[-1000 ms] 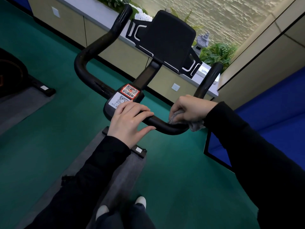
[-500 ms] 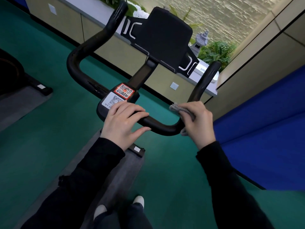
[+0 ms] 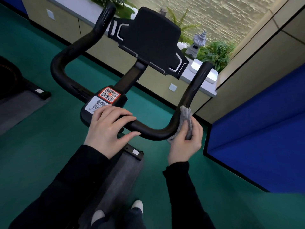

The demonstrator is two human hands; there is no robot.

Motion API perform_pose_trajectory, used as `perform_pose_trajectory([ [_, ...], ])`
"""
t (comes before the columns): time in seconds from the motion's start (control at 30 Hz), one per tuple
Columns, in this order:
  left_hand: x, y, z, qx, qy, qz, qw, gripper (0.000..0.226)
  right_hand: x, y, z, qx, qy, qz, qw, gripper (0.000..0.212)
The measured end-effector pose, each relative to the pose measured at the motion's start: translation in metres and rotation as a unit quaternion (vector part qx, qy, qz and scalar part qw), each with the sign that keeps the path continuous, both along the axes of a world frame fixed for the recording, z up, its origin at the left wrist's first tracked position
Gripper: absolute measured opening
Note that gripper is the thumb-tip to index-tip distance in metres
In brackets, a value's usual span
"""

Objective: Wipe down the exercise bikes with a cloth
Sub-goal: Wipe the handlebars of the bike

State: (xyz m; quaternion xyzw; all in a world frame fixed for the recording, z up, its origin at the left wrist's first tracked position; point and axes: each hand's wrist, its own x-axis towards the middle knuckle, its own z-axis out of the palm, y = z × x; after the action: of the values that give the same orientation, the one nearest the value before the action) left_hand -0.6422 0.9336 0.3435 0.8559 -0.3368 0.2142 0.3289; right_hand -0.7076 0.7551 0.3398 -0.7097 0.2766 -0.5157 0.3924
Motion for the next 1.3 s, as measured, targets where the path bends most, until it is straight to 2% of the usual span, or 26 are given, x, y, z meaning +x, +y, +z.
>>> perform_pose_trajectory([
  [0.3, -0.016, -0.035, 0.003, -0.013, -0.021, -0.013, 1.0, 0.04, -0.003, 0.011, -0.01, 0.142, -0.047, -0.003, 0.989, 0.026],
  [0.47, -0.028, -0.063, -0.005, -0.007, 0.0, -0.023, 1.0, 0.038, 0.011, -0.003, -0.011, 0.298, -0.094, 0.025, 0.95, 0.025],
  [0.67, -0.031, -0.068, -0.01, 0.011, -0.008, 0.002, 1.0, 0.035, -0.003, 0.008, -0.022, 0.355, -0.091, 0.062, 0.928, 0.023],
  [0.73, -0.032, -0.068, -0.01, 0.012, -0.006, 0.005, 1.0, 0.036, -0.006, 0.007, -0.021, 0.397, -0.093, 0.069, 0.91, 0.024],
  [0.9, -0.034, -0.069, -0.005, 0.013, 0.003, 0.012, 1.0, 0.034, 0.006, -0.014, -0.011, 0.529, -0.095, 0.12, 0.835, 0.028],
  [1.1, -0.037, -0.071, 0.0, 0.012, 0.036, 0.023, 0.999, 0.032, -0.01, -0.009, -0.007, 0.596, -0.064, 0.218, 0.77, 0.027],
  [1.3, -0.037, -0.072, 0.001, 0.007, 0.045, 0.024, 0.999, 0.033, -0.007, -0.018, -0.003, 0.589, -0.038, 0.26, 0.764, 0.021],
])
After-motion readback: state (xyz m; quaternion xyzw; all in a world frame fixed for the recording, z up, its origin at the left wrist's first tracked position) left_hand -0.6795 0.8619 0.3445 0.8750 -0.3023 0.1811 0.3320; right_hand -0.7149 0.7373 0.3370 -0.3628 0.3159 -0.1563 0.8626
